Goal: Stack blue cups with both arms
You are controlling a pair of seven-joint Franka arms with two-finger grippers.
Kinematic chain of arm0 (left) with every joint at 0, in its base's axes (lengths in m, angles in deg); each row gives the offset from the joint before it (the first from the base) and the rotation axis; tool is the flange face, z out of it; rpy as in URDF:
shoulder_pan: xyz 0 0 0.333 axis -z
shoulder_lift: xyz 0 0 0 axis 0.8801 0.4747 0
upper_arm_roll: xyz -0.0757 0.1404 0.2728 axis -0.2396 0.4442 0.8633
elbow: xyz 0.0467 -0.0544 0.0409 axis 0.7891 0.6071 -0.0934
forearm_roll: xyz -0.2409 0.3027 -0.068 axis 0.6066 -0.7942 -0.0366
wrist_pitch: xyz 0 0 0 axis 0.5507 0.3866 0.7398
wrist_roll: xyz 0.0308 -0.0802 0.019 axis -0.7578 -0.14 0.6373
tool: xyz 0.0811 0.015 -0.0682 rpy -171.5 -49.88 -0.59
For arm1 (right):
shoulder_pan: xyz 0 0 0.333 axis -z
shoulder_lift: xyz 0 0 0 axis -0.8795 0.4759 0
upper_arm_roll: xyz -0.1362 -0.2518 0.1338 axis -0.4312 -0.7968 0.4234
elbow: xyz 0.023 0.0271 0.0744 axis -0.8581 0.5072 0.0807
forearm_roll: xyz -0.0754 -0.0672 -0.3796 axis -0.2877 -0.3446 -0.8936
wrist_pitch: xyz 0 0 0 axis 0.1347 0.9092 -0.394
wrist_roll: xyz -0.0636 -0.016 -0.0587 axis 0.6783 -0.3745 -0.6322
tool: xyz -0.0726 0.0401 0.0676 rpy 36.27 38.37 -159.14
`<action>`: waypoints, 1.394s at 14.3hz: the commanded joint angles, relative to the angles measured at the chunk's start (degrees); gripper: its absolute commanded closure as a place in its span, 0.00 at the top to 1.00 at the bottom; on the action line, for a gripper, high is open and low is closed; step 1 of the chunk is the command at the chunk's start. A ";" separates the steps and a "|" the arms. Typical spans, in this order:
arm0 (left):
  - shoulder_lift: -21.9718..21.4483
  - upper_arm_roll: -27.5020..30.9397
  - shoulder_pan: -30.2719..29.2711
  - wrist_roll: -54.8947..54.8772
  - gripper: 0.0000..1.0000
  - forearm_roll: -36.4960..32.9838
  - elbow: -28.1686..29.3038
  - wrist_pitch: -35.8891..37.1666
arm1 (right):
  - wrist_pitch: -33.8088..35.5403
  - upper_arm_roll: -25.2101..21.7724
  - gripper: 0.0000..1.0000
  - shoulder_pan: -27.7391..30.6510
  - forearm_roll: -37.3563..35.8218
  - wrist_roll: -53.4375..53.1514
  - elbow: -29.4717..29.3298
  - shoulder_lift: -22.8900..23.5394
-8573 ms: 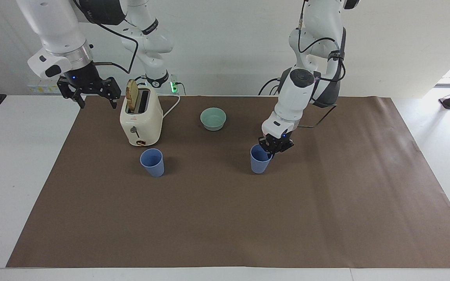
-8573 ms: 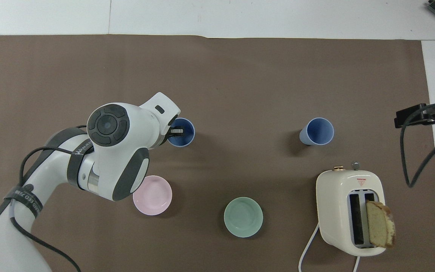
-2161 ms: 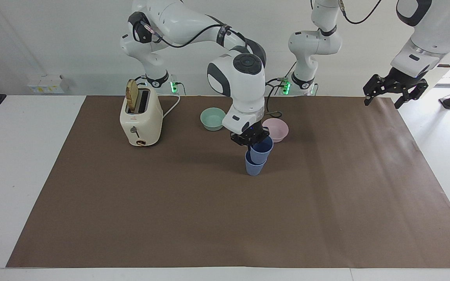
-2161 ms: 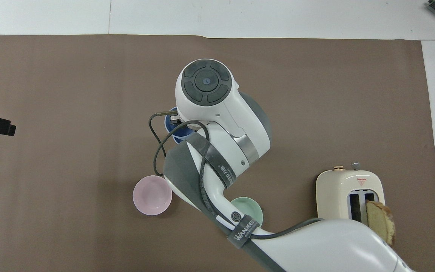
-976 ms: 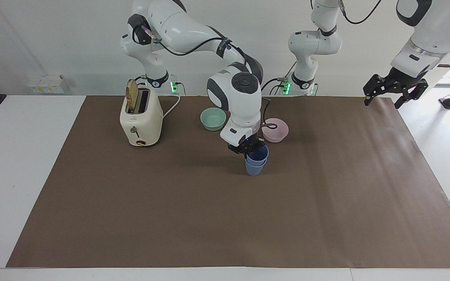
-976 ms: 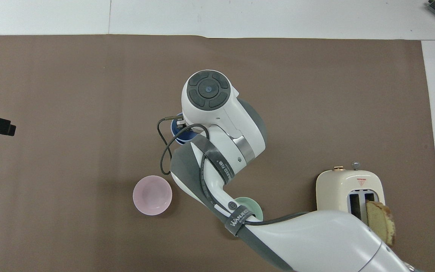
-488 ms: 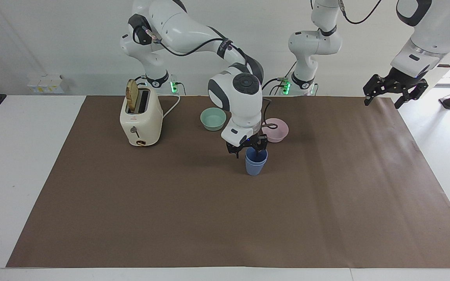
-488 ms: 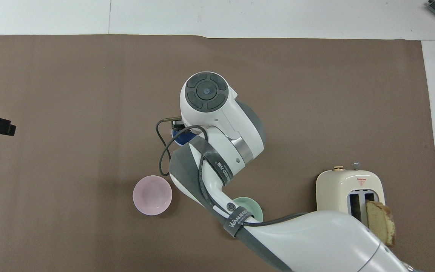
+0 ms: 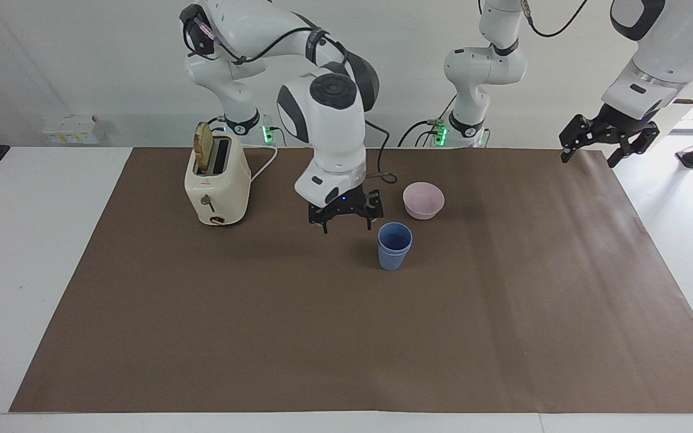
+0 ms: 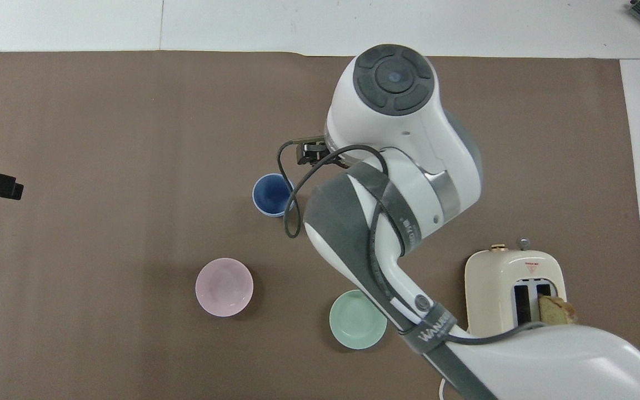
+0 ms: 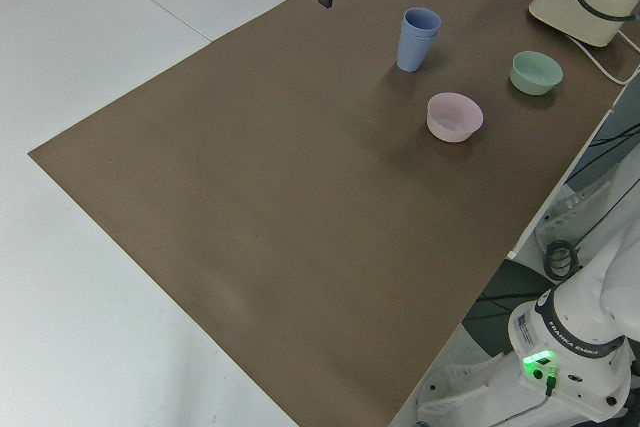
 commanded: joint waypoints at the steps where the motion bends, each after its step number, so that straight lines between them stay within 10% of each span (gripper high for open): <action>1: -0.19 -0.64 -0.79 0.36 1.00 -0.52 -0.53 0.75 | 4.00 0.23 1.00 3.90 -1.18 5.00 0.02 -1.49; 15: -0.10 -0.64 -0.61 0.18 1.00 -0.52 -0.62 0.32 | 16.84 0.14 1.00 21.49 1.36 17.85 1.68 -13.27; 20: -0.10 -0.64 -0.79 0.27 1.00 -0.52 -0.53 0.49 | 11.31 0.14 1.00 23.07 2.16 14.16 10.20 -17.75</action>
